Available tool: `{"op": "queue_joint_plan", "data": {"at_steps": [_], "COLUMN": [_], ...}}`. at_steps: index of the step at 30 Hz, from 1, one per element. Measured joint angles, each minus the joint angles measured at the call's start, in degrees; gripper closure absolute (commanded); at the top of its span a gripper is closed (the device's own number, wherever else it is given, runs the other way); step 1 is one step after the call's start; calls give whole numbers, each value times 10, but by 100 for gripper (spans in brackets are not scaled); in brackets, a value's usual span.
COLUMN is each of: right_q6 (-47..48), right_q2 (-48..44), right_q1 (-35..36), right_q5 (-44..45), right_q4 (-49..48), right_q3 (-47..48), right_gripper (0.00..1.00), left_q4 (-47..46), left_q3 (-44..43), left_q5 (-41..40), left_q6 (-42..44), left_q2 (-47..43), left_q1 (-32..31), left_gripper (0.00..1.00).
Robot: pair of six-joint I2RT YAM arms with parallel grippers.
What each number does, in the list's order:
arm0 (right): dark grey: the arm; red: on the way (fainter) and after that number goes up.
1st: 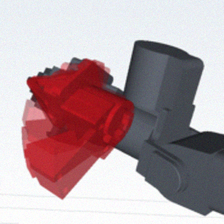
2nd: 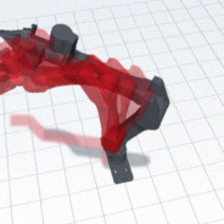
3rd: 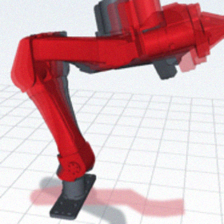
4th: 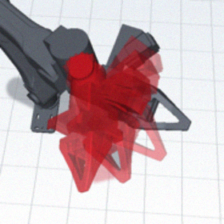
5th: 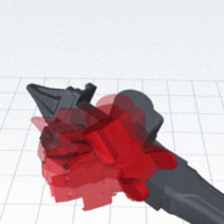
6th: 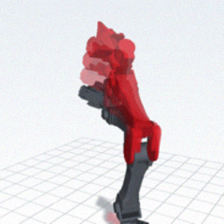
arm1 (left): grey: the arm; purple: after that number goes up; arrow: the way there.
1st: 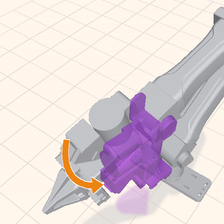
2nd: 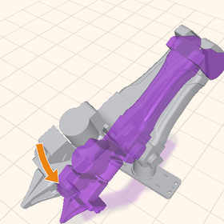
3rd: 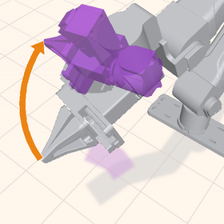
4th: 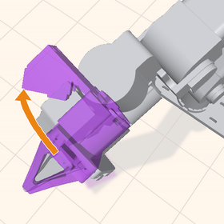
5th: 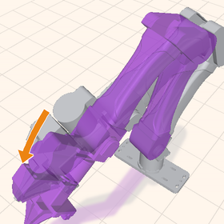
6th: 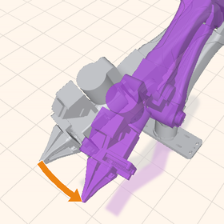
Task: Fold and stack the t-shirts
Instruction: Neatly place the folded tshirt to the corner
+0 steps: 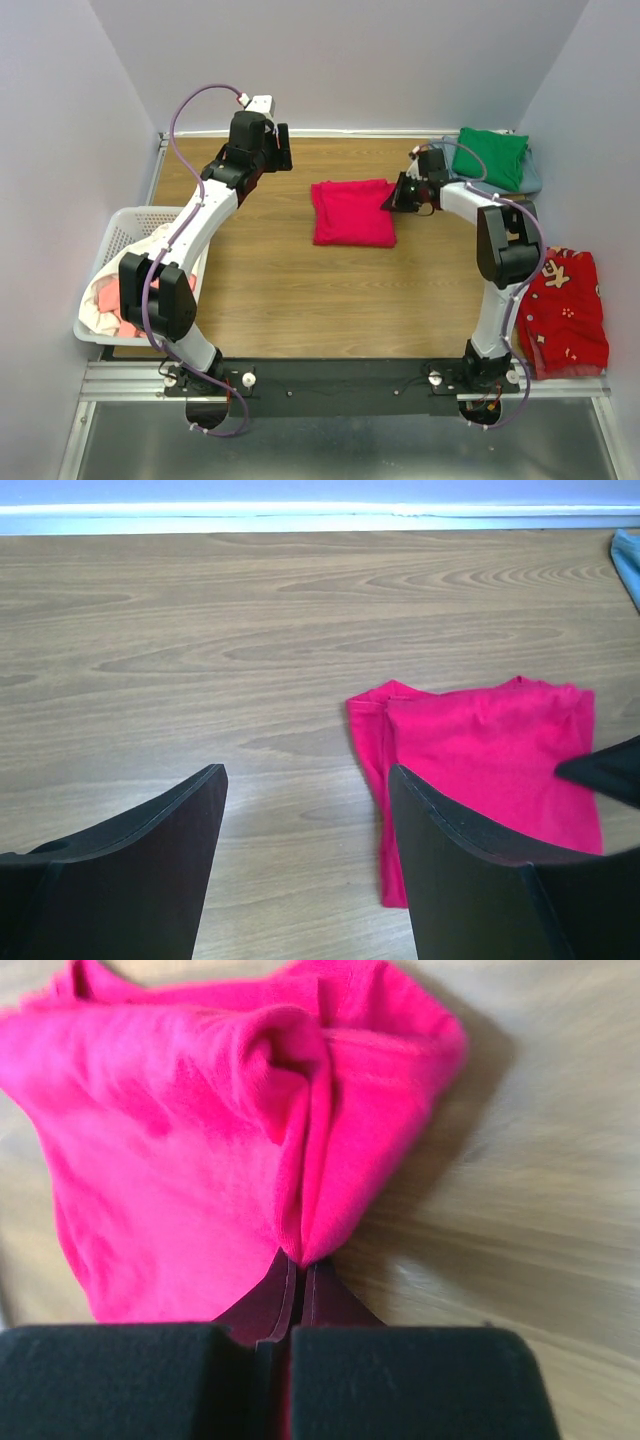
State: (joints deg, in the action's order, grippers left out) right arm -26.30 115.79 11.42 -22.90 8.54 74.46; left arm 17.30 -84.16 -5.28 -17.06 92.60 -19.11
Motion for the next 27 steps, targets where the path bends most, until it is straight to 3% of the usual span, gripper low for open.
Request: {"op": "queue_joint_plan", "data": {"at_steps": [9,17,27], "right_q6": [74,136,176], "right_q2": [-38,-37,95], "right_q1": [-10,-58,-141], "right_q5": [175,297,386], "right_q4": [124,161,170], "right_q3": [184,304,464], "right_gripper": [99,99,99], "left_q4": [1,-1,-1], "left_q3": [-7,-7,-18], "left_q5": [4,11,16], "left_q6": [0,0,1], "left_q2": [1,2,11], "left_q1": [0,0,0], "left_gripper": [25,25,25]}}
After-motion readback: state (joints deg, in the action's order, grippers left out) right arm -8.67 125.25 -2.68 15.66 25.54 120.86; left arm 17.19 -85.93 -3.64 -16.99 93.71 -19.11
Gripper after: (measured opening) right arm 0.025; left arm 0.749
